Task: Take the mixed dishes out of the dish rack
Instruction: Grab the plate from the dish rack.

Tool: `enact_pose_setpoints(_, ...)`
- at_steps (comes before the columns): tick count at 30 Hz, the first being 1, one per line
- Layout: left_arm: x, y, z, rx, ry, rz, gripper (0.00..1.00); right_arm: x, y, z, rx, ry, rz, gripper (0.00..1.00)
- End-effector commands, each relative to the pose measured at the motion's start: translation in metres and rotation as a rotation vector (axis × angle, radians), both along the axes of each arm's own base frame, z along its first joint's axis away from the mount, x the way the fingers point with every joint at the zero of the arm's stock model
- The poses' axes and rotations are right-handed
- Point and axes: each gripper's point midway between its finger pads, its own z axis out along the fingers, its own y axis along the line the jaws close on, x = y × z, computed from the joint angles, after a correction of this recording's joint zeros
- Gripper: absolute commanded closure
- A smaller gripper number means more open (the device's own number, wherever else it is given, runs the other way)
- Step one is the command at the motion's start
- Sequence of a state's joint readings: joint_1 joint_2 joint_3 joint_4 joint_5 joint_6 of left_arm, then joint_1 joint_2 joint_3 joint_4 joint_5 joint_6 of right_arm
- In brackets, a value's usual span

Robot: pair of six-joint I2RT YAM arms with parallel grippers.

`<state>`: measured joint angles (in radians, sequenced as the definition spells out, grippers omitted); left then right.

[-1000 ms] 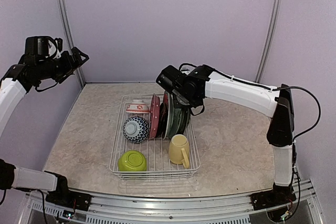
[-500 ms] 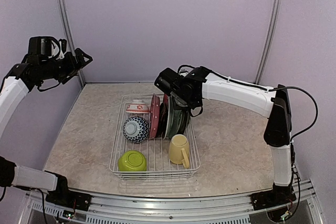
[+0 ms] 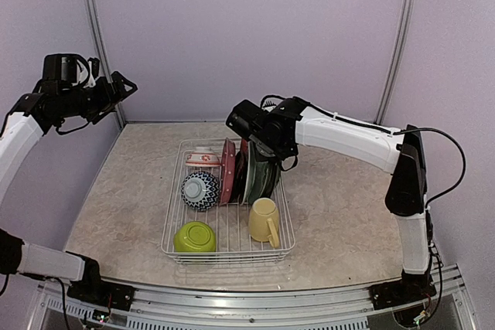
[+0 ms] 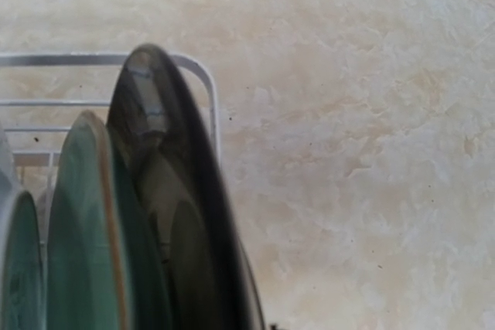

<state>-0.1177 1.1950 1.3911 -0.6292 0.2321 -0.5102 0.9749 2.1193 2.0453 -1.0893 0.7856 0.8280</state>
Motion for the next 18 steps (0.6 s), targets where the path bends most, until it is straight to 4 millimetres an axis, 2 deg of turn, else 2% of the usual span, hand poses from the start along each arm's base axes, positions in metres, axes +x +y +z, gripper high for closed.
enact_pose_setpoints(1, 0.001, -0.003, -0.004, 0.009, 0.012, -0.021, 0.01, 0.003, 0.004, 0.011, 0.010, -0.024, 0.000, 1.00)
enact_pose_setpoints(12, 0.004, -0.003, -0.009, 0.010, 0.025, -0.019, 0.01, -0.002, -0.009, 0.064, -0.022, -0.122, -0.019, 1.00)
enact_pose_setpoints(18, 0.007, -0.004, -0.014, 0.010, 0.041, -0.021, 0.01, -0.005, -0.015, 0.085, -0.029, -0.161, -0.018, 1.00)
